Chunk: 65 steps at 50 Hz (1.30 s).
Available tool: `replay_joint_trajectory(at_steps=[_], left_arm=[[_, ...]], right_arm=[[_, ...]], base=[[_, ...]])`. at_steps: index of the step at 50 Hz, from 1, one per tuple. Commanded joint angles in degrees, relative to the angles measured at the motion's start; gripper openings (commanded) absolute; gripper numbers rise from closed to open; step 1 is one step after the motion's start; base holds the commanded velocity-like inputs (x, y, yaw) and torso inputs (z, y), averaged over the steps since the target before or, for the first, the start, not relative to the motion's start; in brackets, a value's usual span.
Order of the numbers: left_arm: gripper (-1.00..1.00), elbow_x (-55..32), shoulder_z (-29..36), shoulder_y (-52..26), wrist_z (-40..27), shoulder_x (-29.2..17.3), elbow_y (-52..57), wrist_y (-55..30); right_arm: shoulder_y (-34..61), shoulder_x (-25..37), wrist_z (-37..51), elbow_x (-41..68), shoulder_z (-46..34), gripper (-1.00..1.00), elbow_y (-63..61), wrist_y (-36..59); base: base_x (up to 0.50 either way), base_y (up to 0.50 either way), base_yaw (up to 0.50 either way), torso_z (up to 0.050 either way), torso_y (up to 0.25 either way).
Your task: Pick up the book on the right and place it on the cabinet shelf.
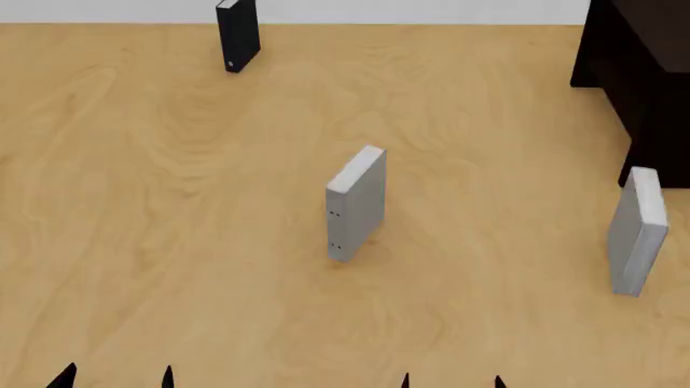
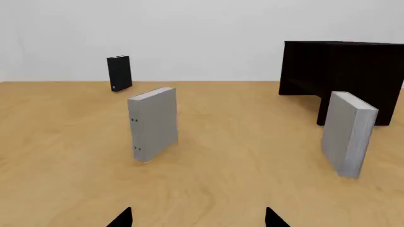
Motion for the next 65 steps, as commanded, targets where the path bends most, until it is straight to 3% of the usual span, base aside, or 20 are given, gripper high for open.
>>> replay_joint_trajectory(at_steps=[1,16,24,30,34,39,48,58,65], left_arm=[[1.00,-0.56,0.64,0.00,-0.64,-0.57,0.00,0.00],[1.00,-2.05,4.10,0.34,-1.43,-3.23,0.15,5.93],[1.00,-2.90,5.50,-4.42,-2.38,-4.40,16.43,-8.90],[1.00,-4.18,4.31,-11.73,-3.92,-4.58,23.53,-17.49],[1.00,-3.87,4.65,-15.54,-4.50,-5.03,24.05,-19.86],[1.00,-2.53,5.67,-16.39,-4.79,-6.13,20.90,-16.91],[1.00,-4.22,6.06,-14.46,-4.01,-7.56,24.74,-17.88],[1.00,-4.57,6.53,-14.04,-4.82,-8.14,28.38,-19.28],[1.00,-0.19,9.05,-13.60,-6.55,-9.26,28.79,-17.82]], right_arm=[[0.00,0.54,0.00,0.54,0.00,1.00,0.00,0.00],[0.52,3.31,3.77,2.83,-3.08,1.00,-1.42,-0.25],[3.00,6.36,4.68,4.74,-2.35,1.00,-21.13,16.10],[9.79,8.76,4.87,6.06,-1.88,1.00,-32.56,30.15],[12.63,9.50,4.75,6.28,-2.61,1.00,-33.80,34.33],[11.63,9.52,4.36,6.44,-3.09,1.00,-30.94,31.12],[11.05,10.28,4.21,6.95,-3.49,1.00,-32.33,31.45],[10.37,11.30,3.70,8.60,-2.72,1.00,-34.71,32.71],[10.49,11.80,2.80,9.51,-3.13,1.00,-34.10,32.42]], base=[[0.00,0.00,0.00,0.000,0.000],[0.00,0.00,0.00,0.040,0.000],[0.00,0.00,0.00,0.050,0.000],[0.00,0.00,0.00,0.050,0.000],[0.00,0.00,0.00,0.050,0.000],[0.00,0.00,0.00,0.050,0.000],[0.26,0.00,0.00,0.050,0.000],[0.50,-0.08,0.00,0.001,0.000],[0.50,-0.10,0.00,0.000,0.000]])
